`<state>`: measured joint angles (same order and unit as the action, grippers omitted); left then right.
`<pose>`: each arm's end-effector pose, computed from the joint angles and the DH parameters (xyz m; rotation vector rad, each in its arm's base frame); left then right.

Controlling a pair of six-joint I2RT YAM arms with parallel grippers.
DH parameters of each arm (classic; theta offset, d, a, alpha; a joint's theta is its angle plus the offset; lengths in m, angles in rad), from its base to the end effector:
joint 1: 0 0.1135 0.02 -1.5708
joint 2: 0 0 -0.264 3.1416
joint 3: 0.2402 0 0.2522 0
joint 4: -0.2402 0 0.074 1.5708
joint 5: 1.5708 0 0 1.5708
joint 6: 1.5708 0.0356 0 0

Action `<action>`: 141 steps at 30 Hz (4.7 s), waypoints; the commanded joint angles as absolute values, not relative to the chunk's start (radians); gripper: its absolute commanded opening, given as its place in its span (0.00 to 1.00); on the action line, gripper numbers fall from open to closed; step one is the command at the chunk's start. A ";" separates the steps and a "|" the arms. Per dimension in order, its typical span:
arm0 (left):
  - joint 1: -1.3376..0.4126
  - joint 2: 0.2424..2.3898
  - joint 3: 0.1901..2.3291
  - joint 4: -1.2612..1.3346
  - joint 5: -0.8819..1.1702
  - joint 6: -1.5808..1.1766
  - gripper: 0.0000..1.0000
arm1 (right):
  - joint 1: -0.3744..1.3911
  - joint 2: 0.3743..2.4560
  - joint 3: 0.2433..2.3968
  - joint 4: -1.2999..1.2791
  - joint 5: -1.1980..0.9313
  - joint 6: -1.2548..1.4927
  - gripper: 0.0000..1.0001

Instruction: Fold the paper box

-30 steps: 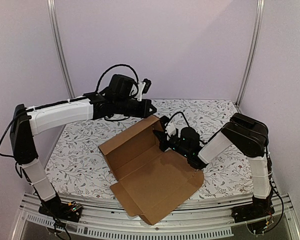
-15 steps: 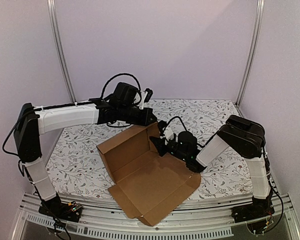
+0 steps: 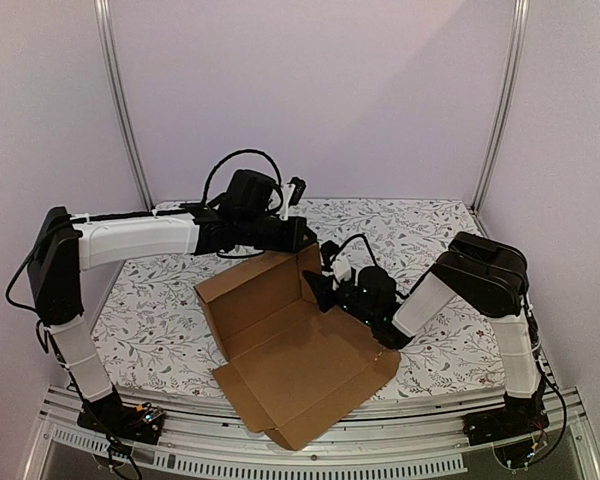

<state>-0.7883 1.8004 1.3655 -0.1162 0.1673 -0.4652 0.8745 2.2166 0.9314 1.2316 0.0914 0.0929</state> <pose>0.2922 -0.3024 0.2646 0.4664 2.2054 -0.8914 0.2685 0.3161 0.1003 -0.5674 1.5666 0.6663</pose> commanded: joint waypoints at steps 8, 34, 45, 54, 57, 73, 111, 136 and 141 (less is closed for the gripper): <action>-0.814 1.816 1.336 -0.206 0.172 -0.486 0.00 | 0.877 2.267 0.957 1.263 0.150 0.114 0.16; -0.871 1.799 1.269 -0.212 0.143 -0.511 0.00 | 0.922 2.338 0.922 1.405 0.285 0.076 0.16; -0.877 1.790 1.242 -0.212 0.125 -0.514 0.00 | 0.923 2.312 0.927 1.406 0.308 0.087 0.20; -0.877 1.786 1.243 -0.213 0.134 -0.514 0.00 | 0.923 2.292 0.946 1.404 0.315 0.103 0.10; -0.879 1.770 1.233 -0.213 0.133 -0.517 0.00 | 0.924 2.290 0.941 1.405 0.314 0.104 0.00; -0.882 1.746 1.199 -0.210 0.128 -0.530 0.00 | 0.935 2.248 0.929 1.404 0.337 0.087 0.25; -0.899 1.710 1.158 -0.196 0.124 -0.544 0.00 | 0.972 2.273 0.932 1.373 0.408 0.101 0.25; -0.899 1.708 1.161 -0.199 0.129 -0.539 0.00 | 0.974 2.328 0.979 1.359 0.395 0.123 0.00; -0.898 1.705 1.163 -0.201 0.131 -0.543 0.00 | 0.974 2.323 0.980 1.362 0.393 0.110 0.00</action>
